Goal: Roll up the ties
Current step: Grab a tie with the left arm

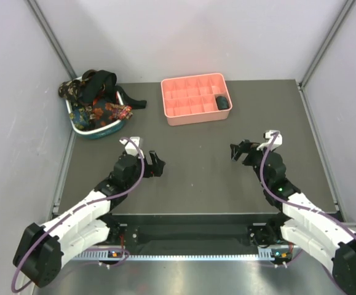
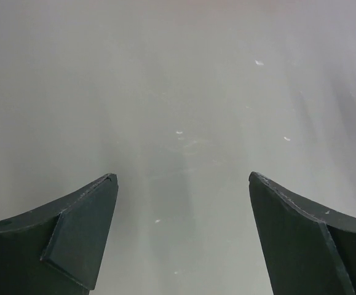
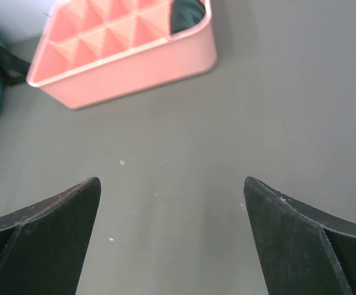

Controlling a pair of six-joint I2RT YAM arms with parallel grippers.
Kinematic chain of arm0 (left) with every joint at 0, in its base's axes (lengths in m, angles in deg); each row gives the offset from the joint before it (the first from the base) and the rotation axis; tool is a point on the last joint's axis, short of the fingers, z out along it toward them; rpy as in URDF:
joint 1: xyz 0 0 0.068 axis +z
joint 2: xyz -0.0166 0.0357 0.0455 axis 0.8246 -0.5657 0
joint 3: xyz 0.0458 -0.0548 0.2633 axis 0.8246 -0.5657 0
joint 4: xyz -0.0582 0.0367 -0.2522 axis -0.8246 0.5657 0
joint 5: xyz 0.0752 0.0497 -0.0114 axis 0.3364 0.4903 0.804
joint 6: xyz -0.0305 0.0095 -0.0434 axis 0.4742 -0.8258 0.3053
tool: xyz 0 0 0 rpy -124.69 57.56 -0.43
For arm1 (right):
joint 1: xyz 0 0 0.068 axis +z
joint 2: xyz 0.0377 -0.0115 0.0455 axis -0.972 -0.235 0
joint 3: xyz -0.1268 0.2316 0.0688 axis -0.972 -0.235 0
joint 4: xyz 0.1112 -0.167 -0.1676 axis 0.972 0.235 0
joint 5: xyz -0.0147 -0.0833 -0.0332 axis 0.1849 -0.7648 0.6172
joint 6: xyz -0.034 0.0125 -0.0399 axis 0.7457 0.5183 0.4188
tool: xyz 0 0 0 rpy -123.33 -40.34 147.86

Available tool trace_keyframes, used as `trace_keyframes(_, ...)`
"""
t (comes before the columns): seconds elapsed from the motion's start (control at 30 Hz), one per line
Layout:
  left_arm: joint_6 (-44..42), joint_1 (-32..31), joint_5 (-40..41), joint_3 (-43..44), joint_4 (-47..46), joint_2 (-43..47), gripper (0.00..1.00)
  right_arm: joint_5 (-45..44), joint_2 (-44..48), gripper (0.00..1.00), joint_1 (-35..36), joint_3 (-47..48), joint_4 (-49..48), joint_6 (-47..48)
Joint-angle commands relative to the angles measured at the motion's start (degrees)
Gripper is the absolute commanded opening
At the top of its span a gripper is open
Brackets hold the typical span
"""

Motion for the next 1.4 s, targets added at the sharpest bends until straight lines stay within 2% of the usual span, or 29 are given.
trace_keyframes(0.0,3.94,0.2,9.53,5.17,3.06,-1.65,0.93,3.71,3.58,1.0,0.17,-1.3,-5.3,1.33)
trace_keyframes(0.17,4.04,3.52,14.67,26.95,23.87,-8.94,0.97,7.68,7.01,1.0,0.17,-3.93,-7.94,3.35)
trace_keyframes(0.27,5.0,9.39,10.99,39.26,31.88,-15.27,0.98,9.61,7.63,1.0,0.26,-4.37,-8.83,3.71)
trace_keyframes(0.3,6.4,10.99,9.93,45.3,33.92,-18.5,0.98,9.88,7.63,1.0,0.26,-4.38,-8.91,3.71)
trace_keyframes(0.37,7.11,15.13,7.38,50.78,36.3,-21.86,0.99,10.49,7.37,1.0,0.17,-4.46,-9.0,3.62)
trace_keyframes(0.5,8.0,19.26,11.06,65.96,43.06,-32.21,0.99,11.55,6.84,1.0,0.17,-4.38,-9.44,3.71)
trace_keyframes(0.7,6.95,24.28,12.91,79.88,46.42,-46.28,0.98,11.99,6.49,1.0,0.17,-4.38,-9.53,3.36)
trace_keyframes(0.8,6.94,24.54,12.65,82.35,47.83,-52.36,0.95,11.82,6.58,1.0,0.17,-4.29,-9.35,3.36)
trace_keyframes(0.97,6.51,24.54,14.75,80.52,47.31,-57.47,0.91,12.17,6.58,1.0,0.26,-4.29,-9.44,3.18)
trace_keyframes(1.1,1.34,24.54,18.18,78.32,44.67,-59.22,0.88,12.26,6.4,1.0,0.17,-4.11,-9.36,3.18)
trace_keyframes(1.2,-4.65,24.54,15.91,77.62,42.04,-60.81,0.8,12.17,6.4,1.0,0.26,-4.2,-9.27,3.27)
trace_keyframes(1.37,-9.31,24.45,15.37,78.58,42.2,-63.79,0.79,12.08,5.96,1.0,0.17,-4.03,-9.35,3.27)
